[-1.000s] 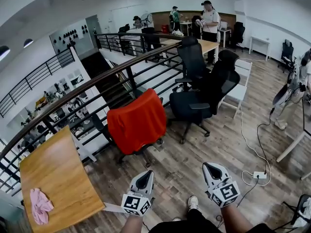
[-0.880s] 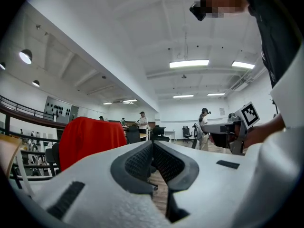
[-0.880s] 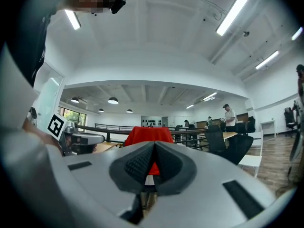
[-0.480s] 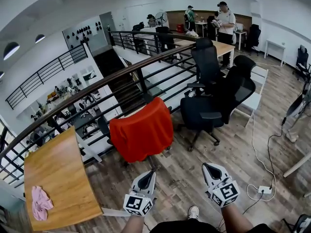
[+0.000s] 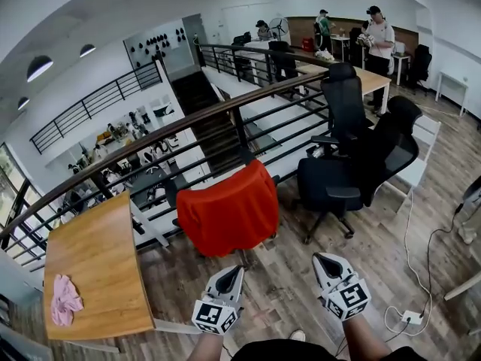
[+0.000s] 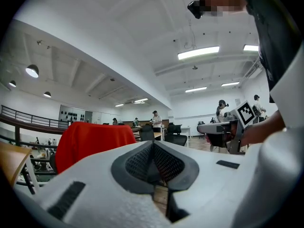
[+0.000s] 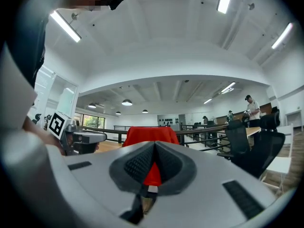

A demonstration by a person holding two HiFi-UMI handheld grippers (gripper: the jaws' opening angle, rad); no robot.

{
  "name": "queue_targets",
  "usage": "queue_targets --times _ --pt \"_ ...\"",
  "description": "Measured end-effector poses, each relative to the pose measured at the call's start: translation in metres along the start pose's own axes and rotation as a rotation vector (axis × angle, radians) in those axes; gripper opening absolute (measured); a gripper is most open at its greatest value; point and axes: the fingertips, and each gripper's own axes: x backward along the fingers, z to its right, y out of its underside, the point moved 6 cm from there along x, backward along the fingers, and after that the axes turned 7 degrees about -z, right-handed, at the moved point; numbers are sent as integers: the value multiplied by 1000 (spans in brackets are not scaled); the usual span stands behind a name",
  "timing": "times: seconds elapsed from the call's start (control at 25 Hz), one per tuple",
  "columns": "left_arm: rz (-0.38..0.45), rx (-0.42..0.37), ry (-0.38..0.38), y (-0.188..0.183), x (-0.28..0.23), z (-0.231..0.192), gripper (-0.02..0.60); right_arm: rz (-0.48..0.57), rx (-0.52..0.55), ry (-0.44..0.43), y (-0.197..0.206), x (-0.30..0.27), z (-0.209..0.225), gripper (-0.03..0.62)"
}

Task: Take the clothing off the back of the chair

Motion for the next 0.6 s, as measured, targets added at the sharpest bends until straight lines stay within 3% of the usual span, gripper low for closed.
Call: queue_targets --times 0.6 --pt "-20 5 -150 4 -8 -14 17 -12 49 -174 9 -50 18 2"
